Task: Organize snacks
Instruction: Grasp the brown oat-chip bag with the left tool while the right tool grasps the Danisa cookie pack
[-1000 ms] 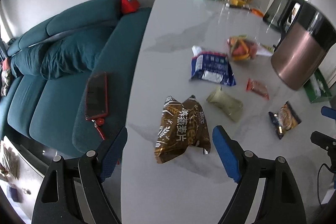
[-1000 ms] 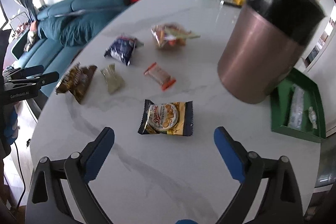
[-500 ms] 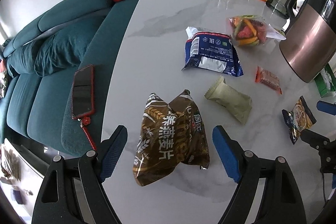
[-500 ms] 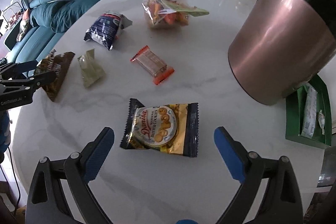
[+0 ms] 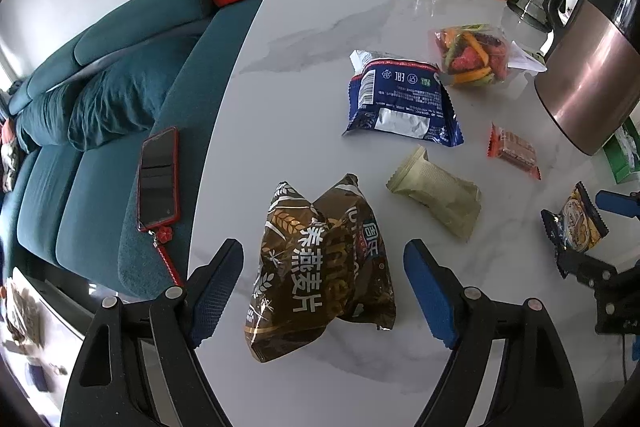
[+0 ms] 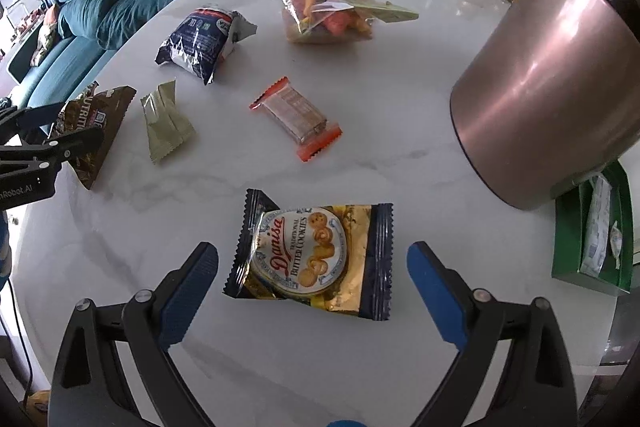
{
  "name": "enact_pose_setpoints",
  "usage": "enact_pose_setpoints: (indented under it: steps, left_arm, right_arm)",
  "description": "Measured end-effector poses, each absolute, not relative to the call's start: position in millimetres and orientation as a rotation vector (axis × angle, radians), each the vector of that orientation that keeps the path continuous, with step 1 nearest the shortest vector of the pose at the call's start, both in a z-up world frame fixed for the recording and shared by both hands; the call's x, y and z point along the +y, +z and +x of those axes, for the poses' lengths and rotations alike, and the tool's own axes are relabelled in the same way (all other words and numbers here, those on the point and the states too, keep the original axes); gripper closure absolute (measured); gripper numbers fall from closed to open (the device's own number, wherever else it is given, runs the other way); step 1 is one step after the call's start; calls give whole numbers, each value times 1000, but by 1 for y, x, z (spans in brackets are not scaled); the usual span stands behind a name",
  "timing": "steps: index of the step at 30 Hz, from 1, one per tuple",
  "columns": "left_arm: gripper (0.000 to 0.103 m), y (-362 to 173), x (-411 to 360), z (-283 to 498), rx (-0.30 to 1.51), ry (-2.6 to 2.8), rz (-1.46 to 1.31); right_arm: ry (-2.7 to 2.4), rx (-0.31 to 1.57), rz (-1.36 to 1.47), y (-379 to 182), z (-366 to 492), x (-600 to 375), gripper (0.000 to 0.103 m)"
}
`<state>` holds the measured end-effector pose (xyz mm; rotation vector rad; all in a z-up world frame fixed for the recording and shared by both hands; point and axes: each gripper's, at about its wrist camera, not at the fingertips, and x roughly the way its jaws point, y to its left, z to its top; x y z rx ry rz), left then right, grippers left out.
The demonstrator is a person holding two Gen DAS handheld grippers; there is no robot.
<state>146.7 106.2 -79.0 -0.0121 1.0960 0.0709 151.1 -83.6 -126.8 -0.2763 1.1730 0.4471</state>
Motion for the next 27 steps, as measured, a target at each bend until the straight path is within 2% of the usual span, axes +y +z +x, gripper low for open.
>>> enact_pose_setpoints:
  steps: [1,2,3,4,8,10,11,21,27]
  left_arm:
    - [32,-80,106,147,1098,76,-11]
    - [41,-81,106,148,1103,80,-13]
    - [47,-83,107,148,1111,81,-23]
    - [47,-84,108,149,1114,85,-37]
    - [57,-83,107,149,1108,100,-44]
    - [58,-83,107,149,1107,105,-47]
    - [59,-83,107,149,1107,107,-50]
    - [67,-81,114,142,1091,113,-122]
    - [68,-78,111,133,1082,118,-124]
  right_arm:
    - [439,1175,-285,-128,151,-84,21]
    - [440,1174,-285,-128,152,-84,21]
    - [442,1171,-286,-128,152,-85,21]
    - [443,1168,-290,-127,151,-85,23]
    - [455,1144,-303,-126,148,-86,30]
    - [466,1135,-293,-122,148,-86,51]
    - [466,1134,-299,-122,148,-86,57]
    - [486,1109,-280,-121,143,-89,77]
    - [487,1075,-221,-112,138,-101,77]
